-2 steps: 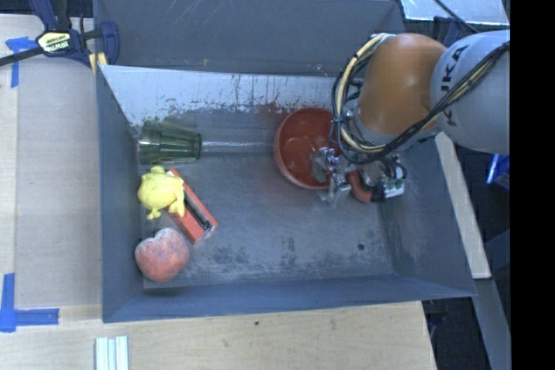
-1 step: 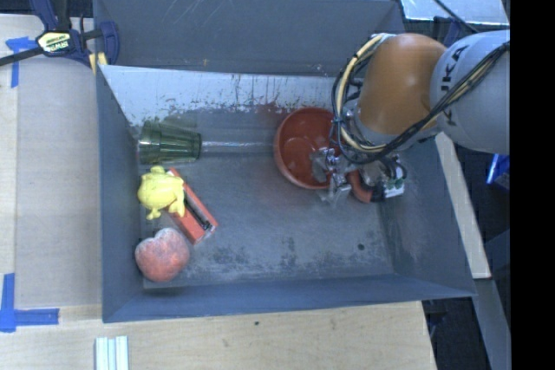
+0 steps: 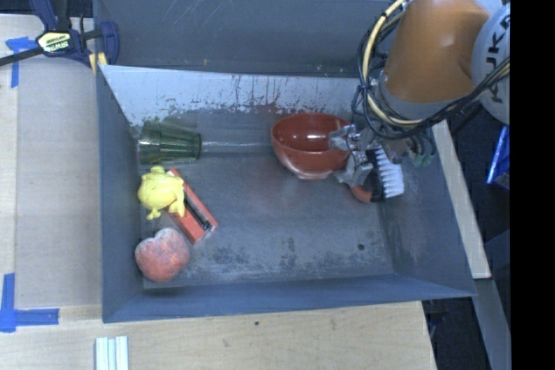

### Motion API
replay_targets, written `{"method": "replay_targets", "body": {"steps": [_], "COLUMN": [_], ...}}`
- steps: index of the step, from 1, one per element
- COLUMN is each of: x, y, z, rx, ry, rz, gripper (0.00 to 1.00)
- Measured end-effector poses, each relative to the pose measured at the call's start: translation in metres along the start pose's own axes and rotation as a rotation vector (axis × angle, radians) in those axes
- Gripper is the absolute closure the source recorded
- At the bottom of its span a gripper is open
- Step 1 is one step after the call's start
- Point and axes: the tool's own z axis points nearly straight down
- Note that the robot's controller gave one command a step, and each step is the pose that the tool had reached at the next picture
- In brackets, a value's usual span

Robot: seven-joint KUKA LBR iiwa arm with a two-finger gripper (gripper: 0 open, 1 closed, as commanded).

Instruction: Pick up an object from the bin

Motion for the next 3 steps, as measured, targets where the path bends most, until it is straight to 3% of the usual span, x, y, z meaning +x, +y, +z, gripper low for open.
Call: {"method": "replay_targets", "body": {"steps": [1,2,3], "x": [-0.001,-0.029,-0.015], "y": [-0.007,-0.012,-0.012], "z": [-0.013,0.088,0.032], "rx": [-0.002,-0.002,0.004], "ry": [0.004,0.008,-0.004], "rz": [-0.039,-0.25,-0.14], "gripper": [1.0,1.0,1.0]}}
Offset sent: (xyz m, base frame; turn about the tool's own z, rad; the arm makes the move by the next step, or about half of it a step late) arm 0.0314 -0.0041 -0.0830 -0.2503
